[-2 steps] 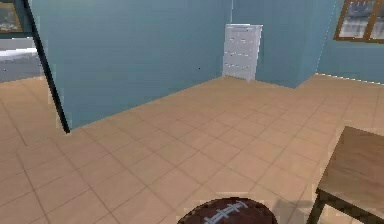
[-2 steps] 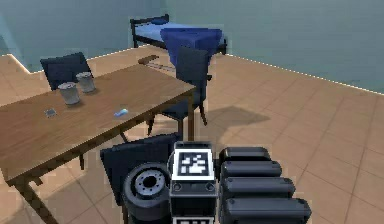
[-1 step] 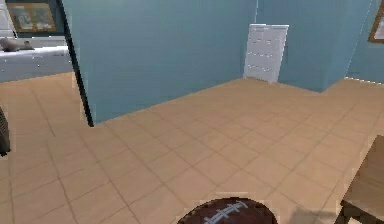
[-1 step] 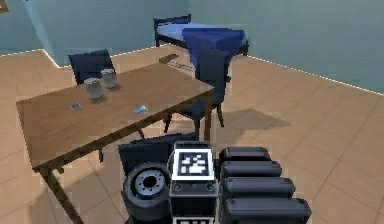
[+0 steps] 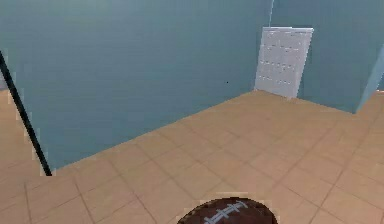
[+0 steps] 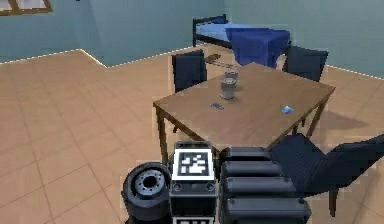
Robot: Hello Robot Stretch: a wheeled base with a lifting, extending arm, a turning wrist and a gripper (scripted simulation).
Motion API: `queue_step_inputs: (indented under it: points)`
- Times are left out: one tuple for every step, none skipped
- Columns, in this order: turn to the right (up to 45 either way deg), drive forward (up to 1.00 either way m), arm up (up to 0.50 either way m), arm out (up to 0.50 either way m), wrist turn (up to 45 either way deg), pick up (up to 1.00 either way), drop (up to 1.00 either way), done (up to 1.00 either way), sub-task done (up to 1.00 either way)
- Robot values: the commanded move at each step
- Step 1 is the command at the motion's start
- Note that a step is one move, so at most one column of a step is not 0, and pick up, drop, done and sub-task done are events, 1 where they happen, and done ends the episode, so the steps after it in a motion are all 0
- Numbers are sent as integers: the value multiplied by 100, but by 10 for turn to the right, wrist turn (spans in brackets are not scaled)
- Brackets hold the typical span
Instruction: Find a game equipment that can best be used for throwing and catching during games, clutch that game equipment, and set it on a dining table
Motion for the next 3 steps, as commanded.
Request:
queue_step_inputs:
  points:
    - [450,0,0,0,0,0,0,0,0]
    - [30,0,0,0,0,0,0,0,0]
    - [0,100,0,0,0,0,0,0,0]
